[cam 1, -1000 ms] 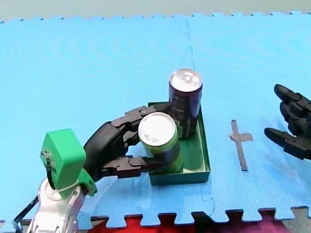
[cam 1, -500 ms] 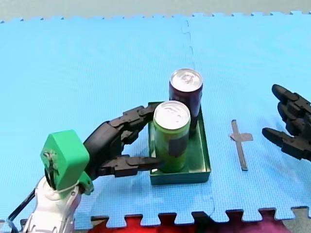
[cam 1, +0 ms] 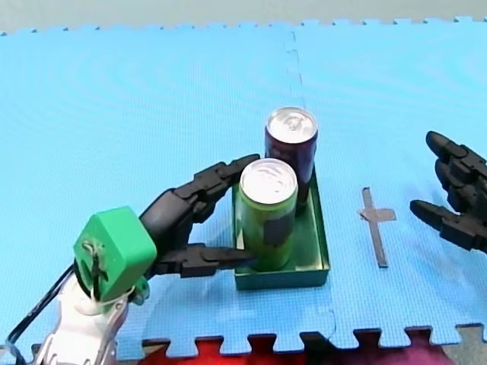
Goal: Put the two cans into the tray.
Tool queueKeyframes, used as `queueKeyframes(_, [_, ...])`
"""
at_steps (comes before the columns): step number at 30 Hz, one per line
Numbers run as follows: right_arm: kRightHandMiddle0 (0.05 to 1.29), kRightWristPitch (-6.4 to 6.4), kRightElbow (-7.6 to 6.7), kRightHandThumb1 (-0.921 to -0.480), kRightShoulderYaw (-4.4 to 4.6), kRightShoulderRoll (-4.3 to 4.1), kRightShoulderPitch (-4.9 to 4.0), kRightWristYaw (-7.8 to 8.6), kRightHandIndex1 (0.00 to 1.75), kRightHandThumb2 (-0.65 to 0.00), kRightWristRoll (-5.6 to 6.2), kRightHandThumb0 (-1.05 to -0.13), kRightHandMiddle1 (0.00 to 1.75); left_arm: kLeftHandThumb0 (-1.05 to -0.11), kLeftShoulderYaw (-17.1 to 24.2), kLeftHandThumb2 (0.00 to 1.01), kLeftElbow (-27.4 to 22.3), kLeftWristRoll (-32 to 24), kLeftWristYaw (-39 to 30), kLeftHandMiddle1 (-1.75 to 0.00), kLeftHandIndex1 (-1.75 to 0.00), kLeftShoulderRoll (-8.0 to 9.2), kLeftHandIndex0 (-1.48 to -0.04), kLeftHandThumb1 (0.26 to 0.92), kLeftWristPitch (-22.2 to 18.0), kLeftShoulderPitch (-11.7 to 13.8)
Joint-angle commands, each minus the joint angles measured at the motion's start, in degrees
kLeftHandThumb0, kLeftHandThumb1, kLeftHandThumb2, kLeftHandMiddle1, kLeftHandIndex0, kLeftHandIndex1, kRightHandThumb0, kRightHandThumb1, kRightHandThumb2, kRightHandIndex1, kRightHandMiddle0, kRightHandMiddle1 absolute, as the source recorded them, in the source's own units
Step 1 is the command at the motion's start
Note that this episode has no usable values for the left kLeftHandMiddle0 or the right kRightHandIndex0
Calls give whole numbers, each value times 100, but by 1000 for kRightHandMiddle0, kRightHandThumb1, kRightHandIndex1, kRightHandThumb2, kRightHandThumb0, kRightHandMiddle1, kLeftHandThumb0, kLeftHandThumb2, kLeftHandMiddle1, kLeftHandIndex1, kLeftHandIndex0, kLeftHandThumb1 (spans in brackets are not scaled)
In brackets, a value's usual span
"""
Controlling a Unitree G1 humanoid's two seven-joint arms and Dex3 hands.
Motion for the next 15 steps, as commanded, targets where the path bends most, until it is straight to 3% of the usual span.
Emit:
queueKeyframes(1, [240,6,-16,-921,1,-26,6,-21,0,-174,-7,-1048,0,-1039,-10,5,-13,-10,12,-5,0,34,-223,662,14,22])
queueKeyframes(8, [242,-3,47,-921,-2,-41,-16,-50,1,-179,-24,-1048,1,-1048,11,8,99,-37,-17,-1,0,64,-218,677,-62,3])
queueKeyframes(15, [246,-15,170,-921,-35,-64,-63,-23,1,-184,-11,-1048,2,-1048,157,11,253,-220,-217,0,0,246,-216,688,-202,20])
